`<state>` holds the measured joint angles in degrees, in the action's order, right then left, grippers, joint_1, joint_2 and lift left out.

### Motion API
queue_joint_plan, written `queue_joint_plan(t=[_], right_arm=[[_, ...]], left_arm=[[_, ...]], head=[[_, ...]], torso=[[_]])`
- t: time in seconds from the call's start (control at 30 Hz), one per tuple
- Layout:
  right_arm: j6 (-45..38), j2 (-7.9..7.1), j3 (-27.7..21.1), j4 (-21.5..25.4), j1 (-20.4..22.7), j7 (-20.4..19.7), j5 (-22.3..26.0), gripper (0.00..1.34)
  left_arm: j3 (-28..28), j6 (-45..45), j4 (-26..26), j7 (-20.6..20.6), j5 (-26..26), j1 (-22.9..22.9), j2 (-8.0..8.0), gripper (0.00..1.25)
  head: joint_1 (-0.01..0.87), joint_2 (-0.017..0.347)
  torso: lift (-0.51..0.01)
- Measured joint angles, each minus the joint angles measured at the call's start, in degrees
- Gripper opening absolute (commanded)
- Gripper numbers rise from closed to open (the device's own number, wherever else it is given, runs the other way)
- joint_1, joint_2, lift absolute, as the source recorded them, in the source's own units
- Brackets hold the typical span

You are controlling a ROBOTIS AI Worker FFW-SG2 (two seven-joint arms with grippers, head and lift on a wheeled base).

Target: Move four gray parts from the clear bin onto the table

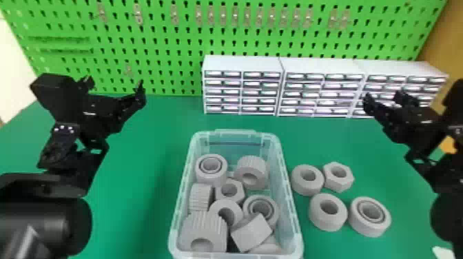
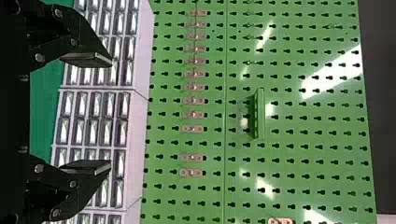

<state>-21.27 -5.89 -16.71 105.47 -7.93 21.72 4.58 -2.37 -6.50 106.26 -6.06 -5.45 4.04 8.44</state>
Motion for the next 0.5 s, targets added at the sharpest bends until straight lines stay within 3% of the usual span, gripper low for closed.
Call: queue_joint_plan(t=[0.5], right_arm=[[0.0,0.0,0.2,0.0,0.0,-0.1,0.0,0.85]], left_arm=[[0.0,0.0,0.0,0.0,0.0,0.0,0.02,1.14]], head=[[0.678,0.034]], torso=[[-0.05]])
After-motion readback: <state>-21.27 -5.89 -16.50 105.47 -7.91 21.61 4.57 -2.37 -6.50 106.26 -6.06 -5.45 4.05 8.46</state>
